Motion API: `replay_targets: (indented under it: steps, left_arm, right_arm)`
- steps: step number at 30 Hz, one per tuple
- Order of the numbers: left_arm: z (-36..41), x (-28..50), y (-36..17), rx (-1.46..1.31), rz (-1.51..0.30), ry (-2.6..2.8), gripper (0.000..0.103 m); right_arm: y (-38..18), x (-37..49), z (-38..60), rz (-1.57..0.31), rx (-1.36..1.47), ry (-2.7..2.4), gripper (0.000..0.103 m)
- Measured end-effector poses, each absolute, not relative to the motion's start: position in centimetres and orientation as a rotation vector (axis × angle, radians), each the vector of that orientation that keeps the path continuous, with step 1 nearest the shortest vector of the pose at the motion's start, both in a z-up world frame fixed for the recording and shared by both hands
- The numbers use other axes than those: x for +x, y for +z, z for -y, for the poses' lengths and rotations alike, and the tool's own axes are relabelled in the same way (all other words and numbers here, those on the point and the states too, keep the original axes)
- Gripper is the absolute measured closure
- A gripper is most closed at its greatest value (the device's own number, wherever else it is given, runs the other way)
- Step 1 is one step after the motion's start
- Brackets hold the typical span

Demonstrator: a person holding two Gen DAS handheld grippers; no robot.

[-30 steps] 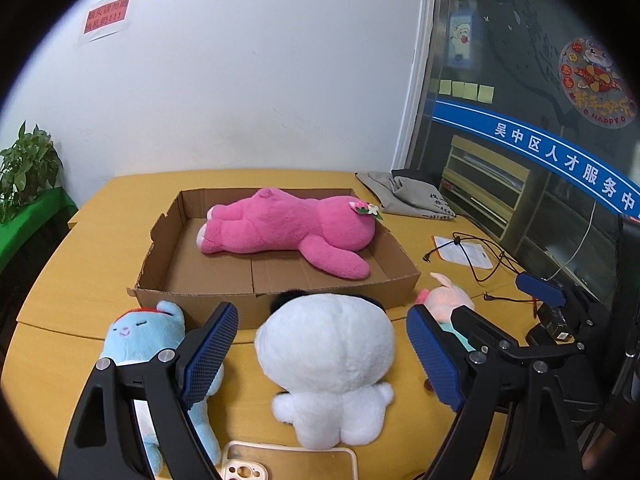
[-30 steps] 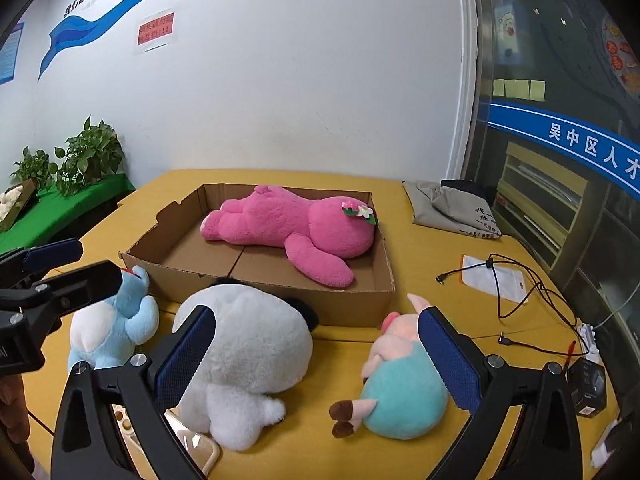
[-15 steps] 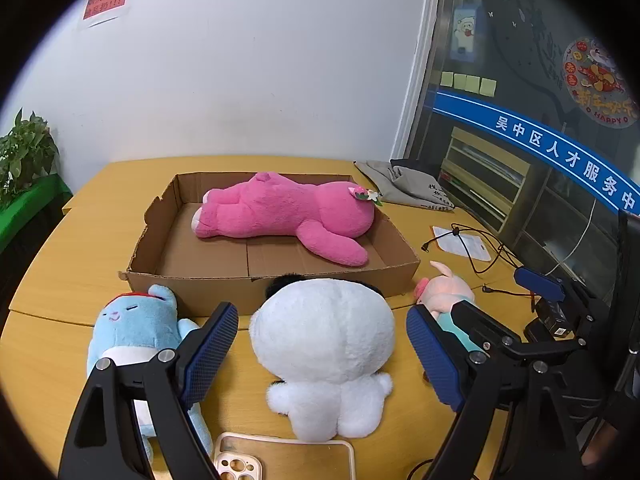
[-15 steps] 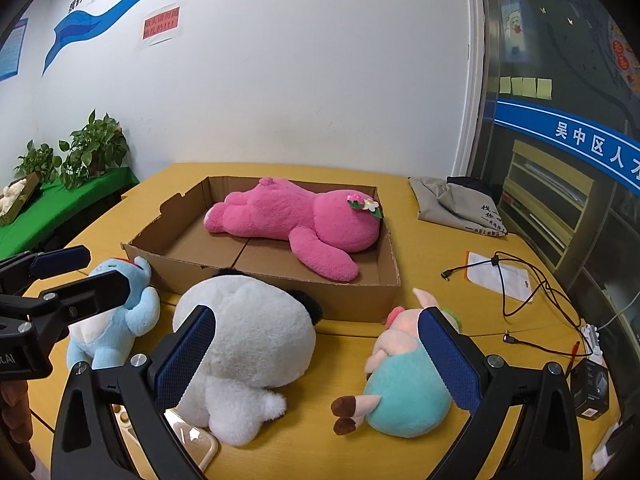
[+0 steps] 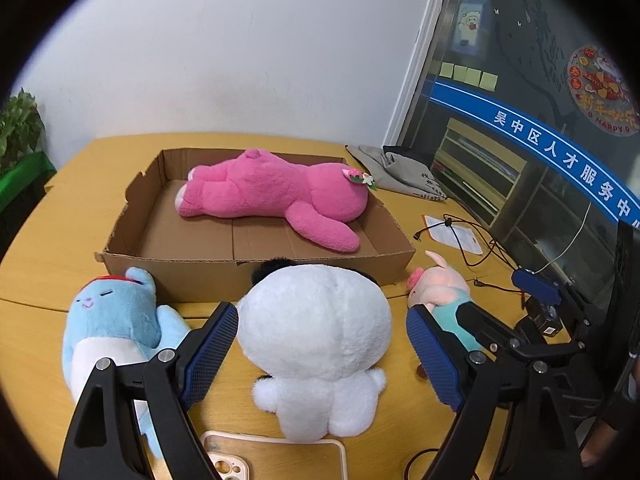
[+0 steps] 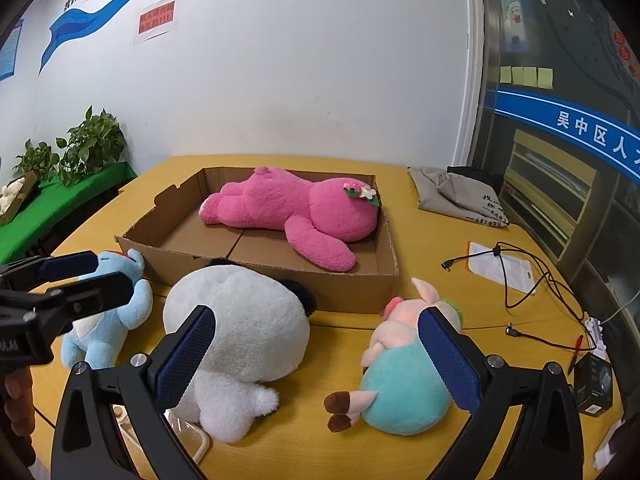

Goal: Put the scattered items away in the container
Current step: 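Close the left gripper on the white plush while the right gripper grasps it too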

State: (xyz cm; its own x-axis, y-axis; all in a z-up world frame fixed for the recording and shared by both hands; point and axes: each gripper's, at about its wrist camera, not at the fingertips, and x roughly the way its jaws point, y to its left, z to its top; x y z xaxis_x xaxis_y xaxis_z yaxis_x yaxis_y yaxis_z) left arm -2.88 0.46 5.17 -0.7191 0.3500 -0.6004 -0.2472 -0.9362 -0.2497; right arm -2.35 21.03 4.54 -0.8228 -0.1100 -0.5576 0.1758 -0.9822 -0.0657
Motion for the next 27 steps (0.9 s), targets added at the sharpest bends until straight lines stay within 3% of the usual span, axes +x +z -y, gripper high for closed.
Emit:
replay_targets:
  steps: [6,23,27]
  left_arm:
    - [-0.7,-5.2,3.6,-1.025,0.227,2.525,0.017]
    - [-0.5,-12.6,-4.3,-1.221,0.239,2.282,0.019]
    - [0.1,-13.0,-5.0,-1.238,0.290,2.239,0.029]
  right_arm:
    - [3.6,-2.8,-21.9,-0.101,0.891,-2.796,0.000]
    - [-7.5,-10.4,-19.2,0.162,1.155,-2.448,0.000]
    - [-8.3,-10.4,-18.9,0.216,1.141,-2.402,0.015]
